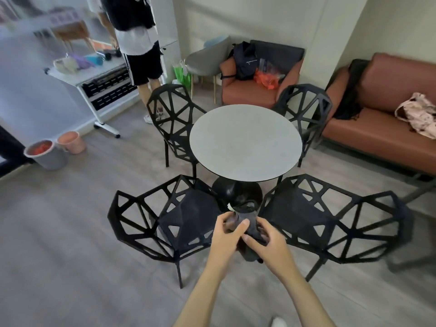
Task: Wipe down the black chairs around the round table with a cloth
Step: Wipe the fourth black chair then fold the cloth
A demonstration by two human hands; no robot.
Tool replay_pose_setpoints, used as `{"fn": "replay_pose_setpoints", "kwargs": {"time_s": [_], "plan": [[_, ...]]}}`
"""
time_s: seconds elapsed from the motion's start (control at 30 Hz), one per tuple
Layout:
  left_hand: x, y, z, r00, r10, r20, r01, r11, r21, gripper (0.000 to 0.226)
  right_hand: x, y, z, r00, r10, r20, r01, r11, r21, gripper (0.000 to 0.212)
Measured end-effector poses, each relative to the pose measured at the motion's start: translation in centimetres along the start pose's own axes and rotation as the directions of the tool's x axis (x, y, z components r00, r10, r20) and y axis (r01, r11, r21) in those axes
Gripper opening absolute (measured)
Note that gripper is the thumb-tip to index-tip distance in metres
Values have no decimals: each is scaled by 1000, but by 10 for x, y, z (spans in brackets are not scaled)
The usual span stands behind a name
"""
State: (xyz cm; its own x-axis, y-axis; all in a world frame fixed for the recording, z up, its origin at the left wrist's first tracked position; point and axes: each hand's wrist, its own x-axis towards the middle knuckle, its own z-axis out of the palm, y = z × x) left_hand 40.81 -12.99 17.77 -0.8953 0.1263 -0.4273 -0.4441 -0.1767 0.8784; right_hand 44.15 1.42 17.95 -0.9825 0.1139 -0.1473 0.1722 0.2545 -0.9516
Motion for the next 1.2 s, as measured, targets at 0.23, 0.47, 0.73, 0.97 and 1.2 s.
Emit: {"fn": "replay_pose_setpoints", "kwargs": {"time_s": [0.23, 0.47, 0.73, 0.97, 1.2], "plan": [[10, -5, 108, 986, 149, -81, -136, 980, 146, 24, 33, 17, -109, 986, 77, -145, -32, 956, 293, 31], [32, -5, 167, 993, -113, 13, 113, 993, 33, 66, 59, 29, -186, 998, 1, -61, 21, 930, 368, 40], [92, 12, 180, 992, -64, -108, 49, 989, -137, 17, 124, 38, -180, 1000, -5, -30, 8, 993, 114, 43], [180, 44, 143, 982, -91, -164, 49, 969, -242, 25, 203, 24, -150, 983, 48, 176, -61, 996, 69, 50], [248, 91, 133, 995, -93, -19, 93, 995, -21, 36, 271, -5, -113, 982, -40, -184, 22, 995, -98, 34]]}}
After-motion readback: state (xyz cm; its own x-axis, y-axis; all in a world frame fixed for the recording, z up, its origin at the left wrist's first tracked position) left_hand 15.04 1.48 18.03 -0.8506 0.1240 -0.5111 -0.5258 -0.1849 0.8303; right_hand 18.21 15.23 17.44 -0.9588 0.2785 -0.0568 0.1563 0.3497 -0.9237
